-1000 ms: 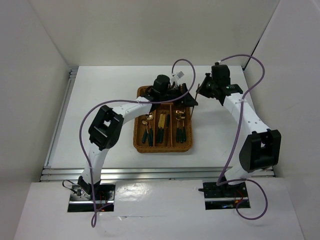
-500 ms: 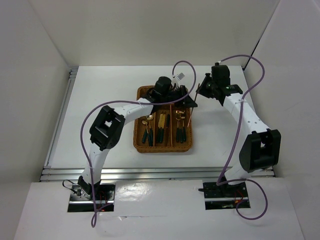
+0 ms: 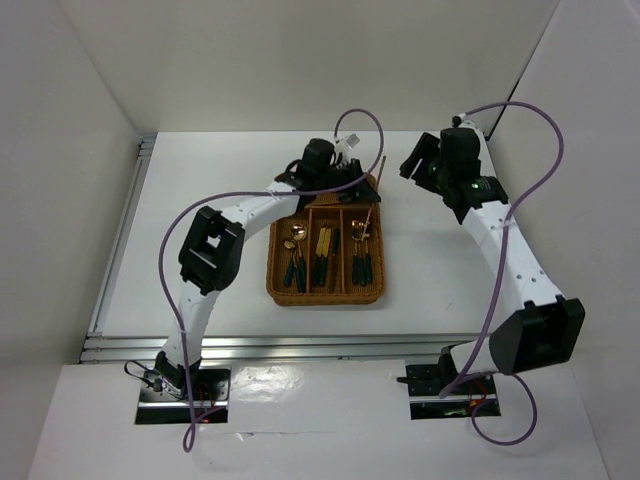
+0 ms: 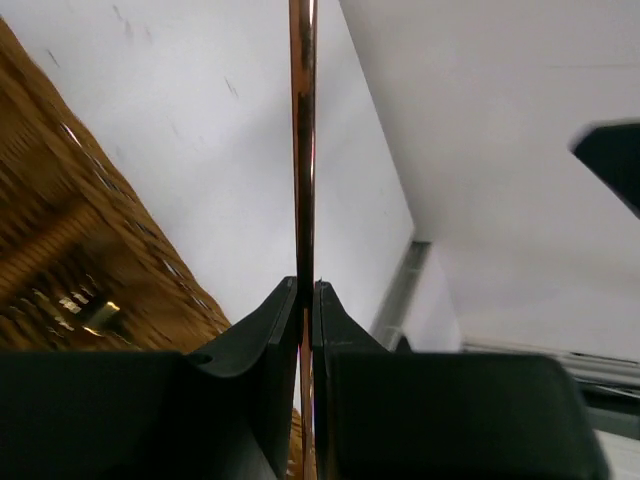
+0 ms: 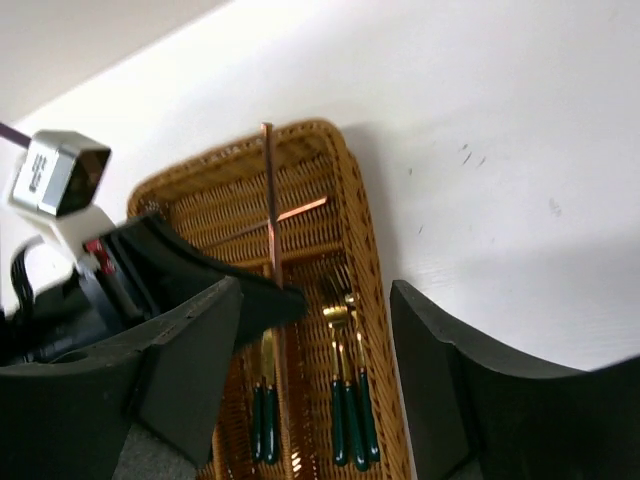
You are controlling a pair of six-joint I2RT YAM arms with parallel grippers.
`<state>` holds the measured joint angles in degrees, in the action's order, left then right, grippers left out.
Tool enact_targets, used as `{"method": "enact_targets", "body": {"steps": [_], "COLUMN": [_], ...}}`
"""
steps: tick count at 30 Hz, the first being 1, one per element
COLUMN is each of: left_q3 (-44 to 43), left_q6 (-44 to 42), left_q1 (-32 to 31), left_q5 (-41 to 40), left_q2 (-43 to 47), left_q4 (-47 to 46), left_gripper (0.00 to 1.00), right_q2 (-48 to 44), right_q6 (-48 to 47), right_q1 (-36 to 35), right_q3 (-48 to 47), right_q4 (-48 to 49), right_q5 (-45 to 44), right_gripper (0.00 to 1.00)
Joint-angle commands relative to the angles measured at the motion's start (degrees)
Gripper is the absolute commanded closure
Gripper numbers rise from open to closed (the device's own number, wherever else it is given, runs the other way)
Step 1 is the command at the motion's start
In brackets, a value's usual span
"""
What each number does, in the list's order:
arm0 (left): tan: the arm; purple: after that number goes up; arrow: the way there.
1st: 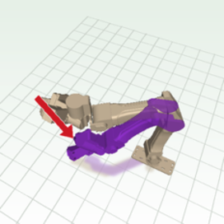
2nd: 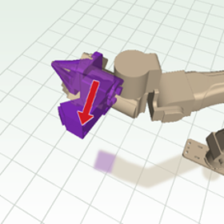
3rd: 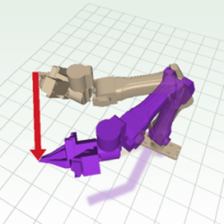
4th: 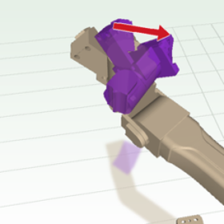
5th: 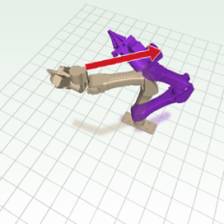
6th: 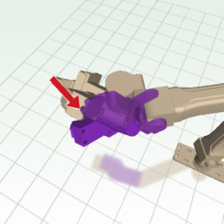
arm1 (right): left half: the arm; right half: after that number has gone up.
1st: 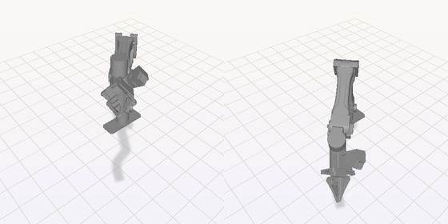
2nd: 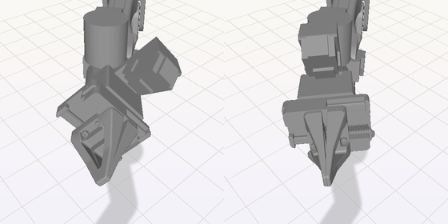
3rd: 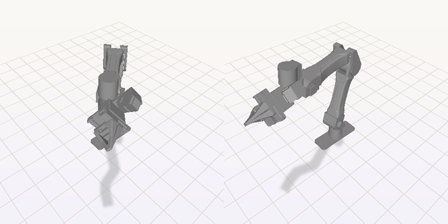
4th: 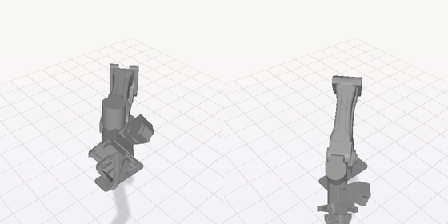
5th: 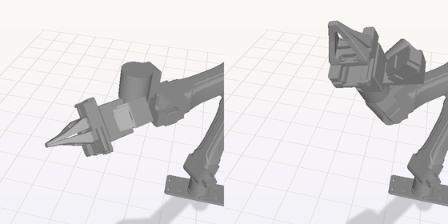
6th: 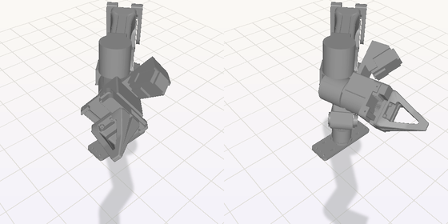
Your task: Sort the eating utensils into containers
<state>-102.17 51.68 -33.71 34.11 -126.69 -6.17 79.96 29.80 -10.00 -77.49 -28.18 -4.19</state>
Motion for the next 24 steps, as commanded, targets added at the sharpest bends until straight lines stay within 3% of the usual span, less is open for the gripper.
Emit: {"method": "enact_targets", "body": {"steps": [1, 2, 3, 7, 12, 14, 18, 24], "left_q3": [-12.9, -18.6, -20.3, -20.4, -10.5, -8.8, -10.9, -15.7], "left_q6": [-17.4, -27.0, -30.8, -46.8, -65.5, -69.5, -77.5, -85.3], "left_q1": [2.8, 2.8, 2.8, 4.0, 4.0, 3.3, 2.0, 0.8], "left_q5": [1.9, 0.6, -1.7, -13.4, -21.2, -29.7, -39.8, -47.7], "left_q2": [-2.4, -3.1, -3.1, -0.5, 7.1, 7.7, 4.9, -0.7], "left_q4": [14.6, 24.4, 28.2, 36.3, 34.7, 32.9, 30.6, 28.8], "left_gripper": [0.85, 0.85, 0.85, 0.85, 0.85, 0.85, 0.89, 0.91], "right_q2": [-4.6, -5.3, -5.3, -6.0, -5.4, -5.4, -5.4, -4.4], "right_q6": [-1.6, -1.6, -1.6, -1.6, -1.1, -1.1, -1.1, -0.5], "right_q1": [-0.5, -0.5, -0.5, 0.1, 0.1, 0.1, 0.1, 0.1], "right_q3": [0.2, 0.2, 0.8, 2.0, 4.5, 4.5, 5.2, 5.7], "right_q4": [-0.4, -1.2, -1.8, -2.3, -3.5, -3.5, -4.0, -5.7], "right_q5": [-5.8, -6.7, -7.5, -10.0, -12.2, -13.5, -14.7, -17.2], "right_gripper": [0.3, 0.29, 0.29, 0.26, 0.26, 0.26, 0.24, 0.23]}}
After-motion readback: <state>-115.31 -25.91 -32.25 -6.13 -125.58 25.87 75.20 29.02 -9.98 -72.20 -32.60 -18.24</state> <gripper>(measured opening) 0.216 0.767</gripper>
